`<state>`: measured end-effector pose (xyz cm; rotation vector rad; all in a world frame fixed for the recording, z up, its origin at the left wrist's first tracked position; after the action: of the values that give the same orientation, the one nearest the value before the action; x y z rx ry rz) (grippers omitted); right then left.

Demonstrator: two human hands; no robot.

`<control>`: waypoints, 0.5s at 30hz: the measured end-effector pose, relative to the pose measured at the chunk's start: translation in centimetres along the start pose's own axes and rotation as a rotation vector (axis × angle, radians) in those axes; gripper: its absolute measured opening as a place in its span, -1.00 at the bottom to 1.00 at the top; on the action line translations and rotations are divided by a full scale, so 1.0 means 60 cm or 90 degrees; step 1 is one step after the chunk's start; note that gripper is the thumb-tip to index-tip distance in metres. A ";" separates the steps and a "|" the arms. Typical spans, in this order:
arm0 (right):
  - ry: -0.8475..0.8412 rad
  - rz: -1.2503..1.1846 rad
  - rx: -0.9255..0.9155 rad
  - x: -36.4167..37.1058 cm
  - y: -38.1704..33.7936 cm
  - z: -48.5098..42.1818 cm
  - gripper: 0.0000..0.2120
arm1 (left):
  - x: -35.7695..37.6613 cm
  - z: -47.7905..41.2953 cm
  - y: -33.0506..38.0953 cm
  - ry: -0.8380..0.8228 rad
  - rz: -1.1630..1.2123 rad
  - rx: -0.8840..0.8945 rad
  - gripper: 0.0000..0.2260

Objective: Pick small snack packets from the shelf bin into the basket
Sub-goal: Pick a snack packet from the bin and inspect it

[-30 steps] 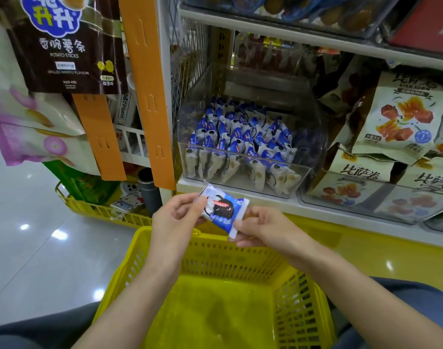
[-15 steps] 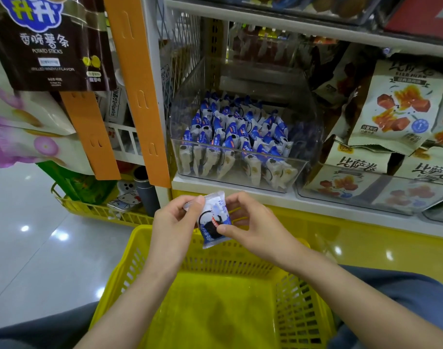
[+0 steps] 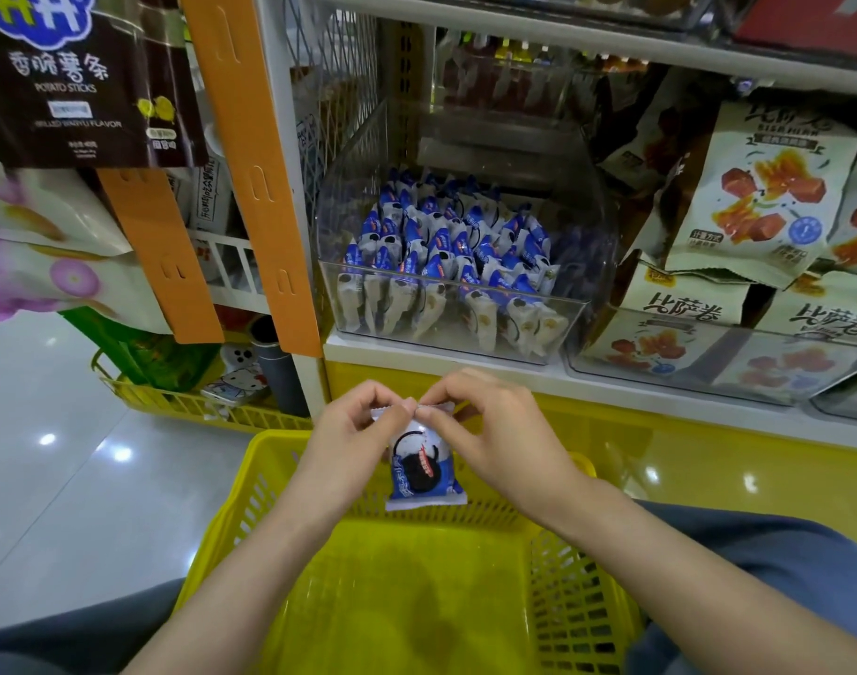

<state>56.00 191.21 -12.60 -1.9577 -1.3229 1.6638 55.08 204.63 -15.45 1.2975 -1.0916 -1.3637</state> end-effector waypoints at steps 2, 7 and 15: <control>-0.001 -0.007 0.007 -0.002 0.001 0.000 -0.93 | 0.003 -0.001 -0.007 -0.011 0.025 -0.035 -0.87; 0.082 -0.205 0.178 -0.013 0.028 -0.006 -0.84 | -0.013 0.001 0.002 0.129 -0.157 0.073 -0.77; 0.048 -0.318 0.206 0.009 0.028 -0.006 -0.88 | 0.021 0.013 -0.005 -0.020 -0.097 0.032 -0.68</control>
<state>57.04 190.79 -13.99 -1.3548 -1.2830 1.4320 54.25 203.47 -15.92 1.4248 -1.0728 -1.4809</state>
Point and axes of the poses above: each hand's wrist, its own z-axis away from the middle knuckle, its own x-axis out of the palm, y = z × x, the point moved 5 cm from there along -z, towards the middle knuckle, and after that the axes turned 3 degrees about -z, right-handed, at the moved point
